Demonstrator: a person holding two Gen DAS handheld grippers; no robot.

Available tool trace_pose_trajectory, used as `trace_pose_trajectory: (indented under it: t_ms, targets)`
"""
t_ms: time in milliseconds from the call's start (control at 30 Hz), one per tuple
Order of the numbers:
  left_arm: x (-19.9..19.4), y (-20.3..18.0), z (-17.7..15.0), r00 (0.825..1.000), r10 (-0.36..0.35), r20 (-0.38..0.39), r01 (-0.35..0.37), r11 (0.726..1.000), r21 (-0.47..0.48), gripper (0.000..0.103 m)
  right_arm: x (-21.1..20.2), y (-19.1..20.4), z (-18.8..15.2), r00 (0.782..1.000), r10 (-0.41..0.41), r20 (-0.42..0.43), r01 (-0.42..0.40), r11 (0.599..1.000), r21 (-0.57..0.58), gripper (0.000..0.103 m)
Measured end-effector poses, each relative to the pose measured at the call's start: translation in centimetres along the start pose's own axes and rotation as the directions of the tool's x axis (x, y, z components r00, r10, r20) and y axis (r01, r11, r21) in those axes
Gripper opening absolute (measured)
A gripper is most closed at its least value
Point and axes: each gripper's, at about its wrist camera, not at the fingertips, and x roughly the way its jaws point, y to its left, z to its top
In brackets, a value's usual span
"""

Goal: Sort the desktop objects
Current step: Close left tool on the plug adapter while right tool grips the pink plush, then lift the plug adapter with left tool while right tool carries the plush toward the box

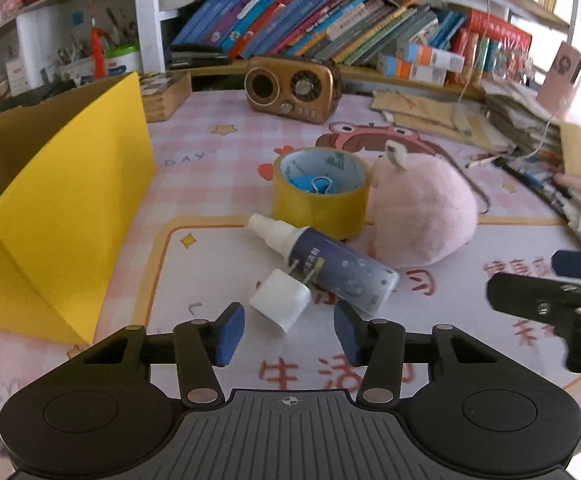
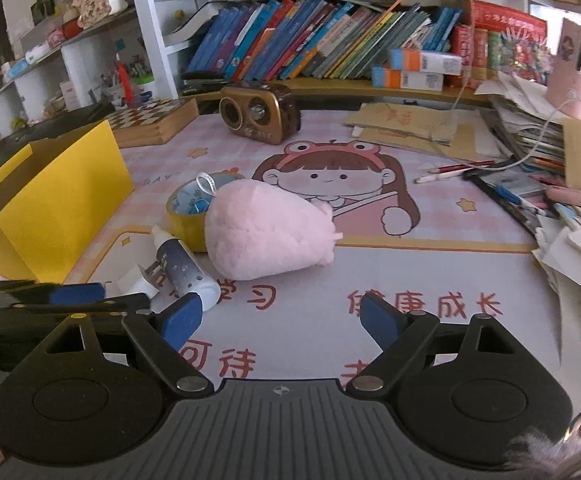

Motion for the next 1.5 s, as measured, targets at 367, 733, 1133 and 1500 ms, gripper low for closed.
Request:
trace_pose_trajectory:
  t_ms: [367, 733, 1133, 1500]
  targets:
    - [2.6, 0.4, 0.9, 0.999, -0.003, -0.036, 0.003, 1.0, -0.002, 0.038, 3.1, -0.8, 1.8, 0.997, 0.074, -0.034, -0.074, 0.997, 0.005, 0.097]
    - [1.5, 1.2, 0.8, 0.999, -0.013, -0.044, 0.008, 0.995, -0.099, 0.036, 6.9, -1.1, 3.9, 0.997, 0.069, -0.02, -0.069, 0.997, 0.018, 0.103]
    - [-1.7, 2.7, 0.8, 1.0, -0.018, -0.014, 0.015, 0.98, -0.196, 0.036, 10.7, -1.4, 4.6, 0.995, 0.081, -0.063, -0.078, 0.996, 0.043, 0.103]
    - [-3.7, 3.1, 0.8, 0.998, -0.045, 0.041, 0.054, 0.972, -0.231, 0.036, 8.3, -1.8, 4.5, 0.999, 0.044, -0.02, -0.044, 0.999, 0.013, 0.087]
